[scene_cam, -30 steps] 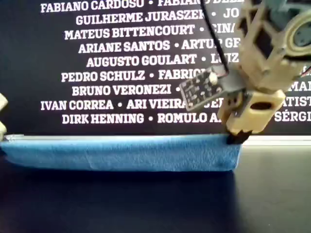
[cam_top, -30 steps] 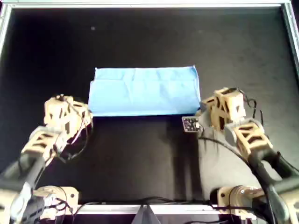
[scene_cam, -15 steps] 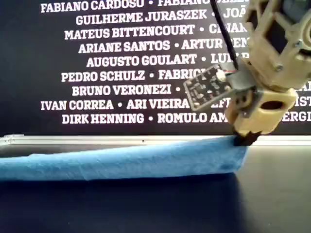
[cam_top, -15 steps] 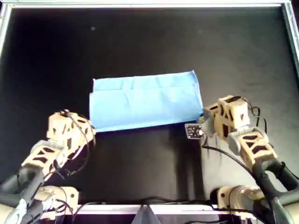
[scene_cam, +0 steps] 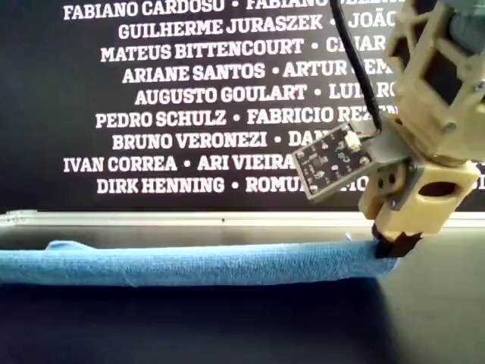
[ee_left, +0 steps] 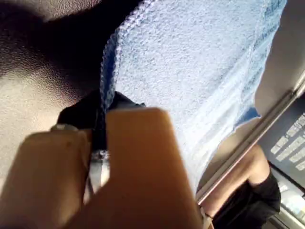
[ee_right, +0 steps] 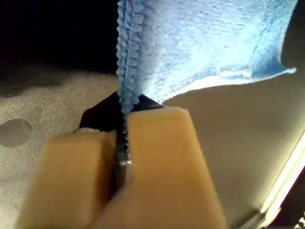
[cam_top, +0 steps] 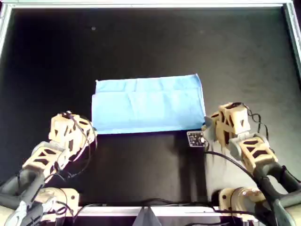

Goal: Fold a cloth

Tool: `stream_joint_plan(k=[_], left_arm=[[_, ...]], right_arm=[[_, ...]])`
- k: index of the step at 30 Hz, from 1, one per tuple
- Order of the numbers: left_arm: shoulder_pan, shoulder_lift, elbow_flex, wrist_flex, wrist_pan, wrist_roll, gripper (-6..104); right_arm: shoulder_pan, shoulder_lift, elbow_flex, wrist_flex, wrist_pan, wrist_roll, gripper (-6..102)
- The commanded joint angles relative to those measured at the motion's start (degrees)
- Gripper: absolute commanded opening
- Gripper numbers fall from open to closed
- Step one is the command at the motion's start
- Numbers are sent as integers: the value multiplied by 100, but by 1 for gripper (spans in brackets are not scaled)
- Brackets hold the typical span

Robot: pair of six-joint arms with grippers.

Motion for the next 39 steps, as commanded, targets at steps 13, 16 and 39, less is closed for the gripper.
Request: stream_joint_plan(k=[13,16,39], left_arm=[[-114,237,-62,-44,-53,26,34],[-88,237,-53,-53,-53,26,35],[-35,3718,1600,-35,-53,26,36]], right_arm=[[-9,290,-105,-132,88,44,27],[-53,343,-88,-132,88,44,35],[-105,5036,2057,-123,237,-53,39]])
